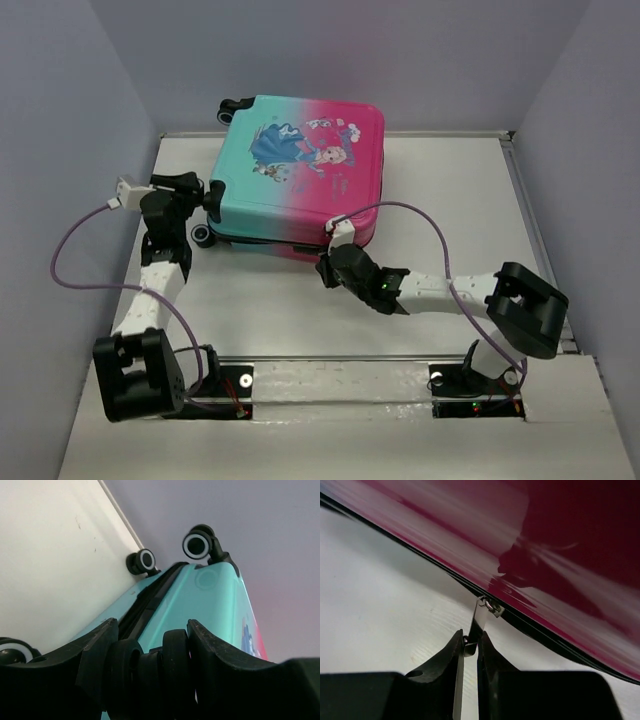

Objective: Pack the luggage

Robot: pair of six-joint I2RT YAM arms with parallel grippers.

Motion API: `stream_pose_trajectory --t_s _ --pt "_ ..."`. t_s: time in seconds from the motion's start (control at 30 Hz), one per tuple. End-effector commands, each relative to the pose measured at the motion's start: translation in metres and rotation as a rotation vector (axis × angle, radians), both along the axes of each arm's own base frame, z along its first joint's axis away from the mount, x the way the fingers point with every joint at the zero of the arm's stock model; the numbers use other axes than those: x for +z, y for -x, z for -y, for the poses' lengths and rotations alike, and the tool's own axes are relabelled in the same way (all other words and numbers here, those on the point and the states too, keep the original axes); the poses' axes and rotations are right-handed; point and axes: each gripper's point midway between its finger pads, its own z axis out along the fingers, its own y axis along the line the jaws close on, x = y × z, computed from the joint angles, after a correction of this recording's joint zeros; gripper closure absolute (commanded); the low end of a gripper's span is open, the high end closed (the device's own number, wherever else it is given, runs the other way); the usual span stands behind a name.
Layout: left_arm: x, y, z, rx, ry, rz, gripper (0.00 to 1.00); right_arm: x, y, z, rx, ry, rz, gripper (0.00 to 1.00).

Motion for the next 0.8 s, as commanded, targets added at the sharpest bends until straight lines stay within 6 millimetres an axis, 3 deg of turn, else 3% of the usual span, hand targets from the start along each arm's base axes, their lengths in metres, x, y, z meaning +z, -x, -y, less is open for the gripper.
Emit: stream_pose_trajectory --t_s 0.0,0.03,0.13,0.17,0.2,0.23,0.27,0.37,0.43,0.47,0.5,0.53,0.57,0.6,0.63,0.77 --pt "-0.007 0.092 0.168 -0.701 0.072 -0.040 0.94 0.042 0.030 -0.076 0.304 -0.129 0.042 0.93" --pt "-0.003 0.098 0.172 -0.717 0.074 -0.029 0.94 0.047 0.030 -0.073 0.308 -0.118 0.058 0.93" --pt "0.015 0.106 0.167 -0.719 0.046 -0.014 0.94 0.045 0.032 -0.039 0.249 -0.071 0.079 0.93" --pt "0.022 0.109 0.169 -0.732 0.059 0.001 0.94 0.069 0.035 -0.028 0.241 -0.107 0.118 0.93" --pt "0.034 0.113 0.175 -0.756 0.093 0.030 0.94 0.060 0.028 -0.006 0.218 -0.066 0.103 0.93" --pt "0.039 0.116 0.180 -0.766 0.108 0.045 0.94 0.065 0.024 0.007 0.207 -0.071 0.099 0.93" --pt "0.048 0.122 0.191 -0.782 0.116 0.080 0.94 0.087 0.015 0.029 0.199 -0.115 0.114 0.93" --pt "0.060 0.134 0.220 -0.831 0.147 0.112 0.94 0.108 0.017 0.052 0.203 -0.129 0.142 0.93" --pt "0.060 0.145 0.247 -0.879 0.148 0.114 0.94 0.103 0.024 0.045 0.244 -0.144 0.108 0.93" --pt "0.052 0.142 0.255 -0.887 0.131 0.092 0.94 0.101 0.035 0.031 0.293 -0.220 0.065 0.93" --pt "0.047 0.140 0.259 -0.885 0.121 0.081 0.94 0.085 0.058 0.008 0.364 -0.228 0.024 0.93" --pt "0.041 0.139 0.261 -0.885 0.118 0.074 0.94 0.078 0.053 0.002 0.351 -0.241 0.019 0.93" --pt "0.037 0.138 0.263 -0.889 0.120 0.071 0.94 0.072 0.083 -0.023 0.432 -0.245 0.007 0.93" --pt "0.027 0.134 0.264 -0.884 0.104 0.056 0.94 0.084 0.088 -0.044 0.447 -0.273 0.024 0.93" --pt "0.021 0.132 0.263 -0.879 0.094 0.044 0.94 0.059 0.107 -0.067 0.503 -0.229 -0.020 0.93" --pt "0.012 0.134 0.263 -0.906 0.047 0.022 0.94 0.035 0.116 -0.093 0.555 -0.188 -0.038 0.93"
